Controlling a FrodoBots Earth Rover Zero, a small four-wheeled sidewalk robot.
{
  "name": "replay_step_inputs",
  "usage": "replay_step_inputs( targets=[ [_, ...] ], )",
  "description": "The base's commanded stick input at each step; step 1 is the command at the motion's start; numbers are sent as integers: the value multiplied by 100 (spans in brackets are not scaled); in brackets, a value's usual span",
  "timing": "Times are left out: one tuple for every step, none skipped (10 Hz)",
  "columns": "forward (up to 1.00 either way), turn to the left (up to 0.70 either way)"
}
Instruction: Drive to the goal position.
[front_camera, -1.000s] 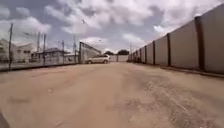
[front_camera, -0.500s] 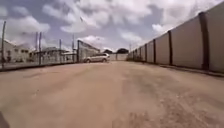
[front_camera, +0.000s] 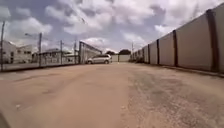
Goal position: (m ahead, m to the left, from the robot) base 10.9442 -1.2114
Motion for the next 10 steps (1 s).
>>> replay_step_inputs(
  targets=[
    [85,0],
    [85,0],
    [85,0],
    [85,0],
    [85,0],
    [85,-13],
    [85,-34],
    [85,-34],
    [85,-34],
    [85,-34]
  ],
)
